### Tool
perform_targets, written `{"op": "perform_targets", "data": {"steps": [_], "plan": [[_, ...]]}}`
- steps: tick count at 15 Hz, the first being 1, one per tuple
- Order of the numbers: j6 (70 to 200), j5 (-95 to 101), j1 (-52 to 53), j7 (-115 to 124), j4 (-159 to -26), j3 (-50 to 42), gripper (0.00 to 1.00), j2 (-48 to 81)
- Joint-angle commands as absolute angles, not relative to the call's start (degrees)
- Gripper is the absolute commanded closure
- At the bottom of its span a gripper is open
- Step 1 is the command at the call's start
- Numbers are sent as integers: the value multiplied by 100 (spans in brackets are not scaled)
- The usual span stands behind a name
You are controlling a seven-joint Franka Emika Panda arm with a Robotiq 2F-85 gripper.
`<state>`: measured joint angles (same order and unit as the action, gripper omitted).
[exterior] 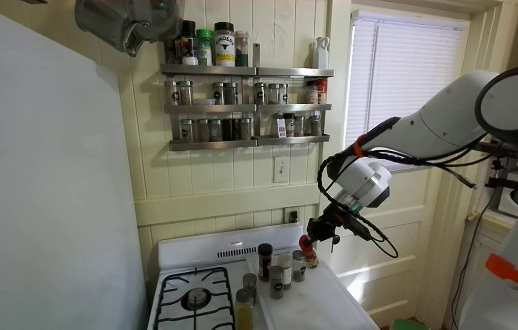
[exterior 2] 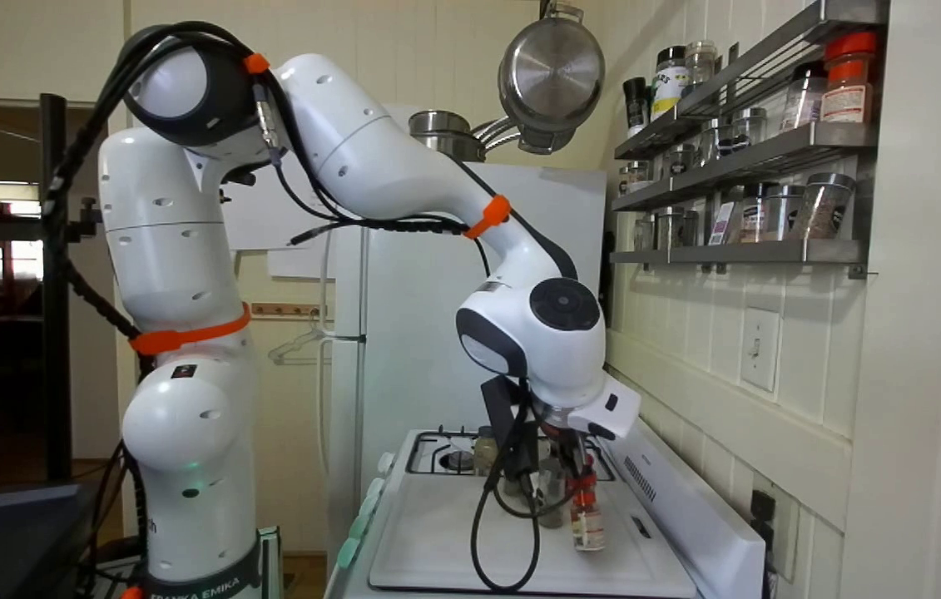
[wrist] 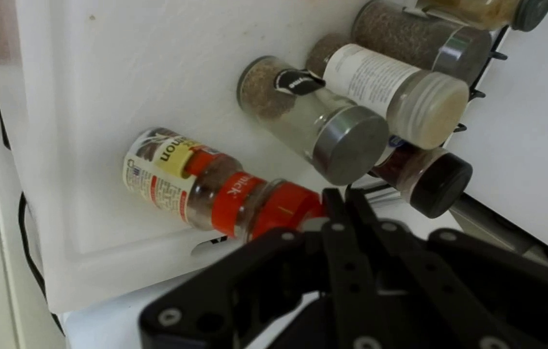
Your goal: Close the lid on the red container.
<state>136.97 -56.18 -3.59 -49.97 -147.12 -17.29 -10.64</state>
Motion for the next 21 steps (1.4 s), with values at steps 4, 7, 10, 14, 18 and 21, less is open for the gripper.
{"op": "perform_targets", "data": {"steps": [4,7,10,14,18,21], "plan": [[13387,-6347,-615,-5593,-14766,-1635,99,-991],[13272,-6419,-695,-5604,-14771,-1616,99,-921],[13243,-6375,-764,-5576,-14792,-1580,99,-946],[13257,-6455,-830,-5878,-14849,-1576,99,-1173],[13045,-6904,-897,-6353,-14853,-1653,99,-1181],[12729,-7198,-975,-6633,-14853,-1658,99,-1132]]}}
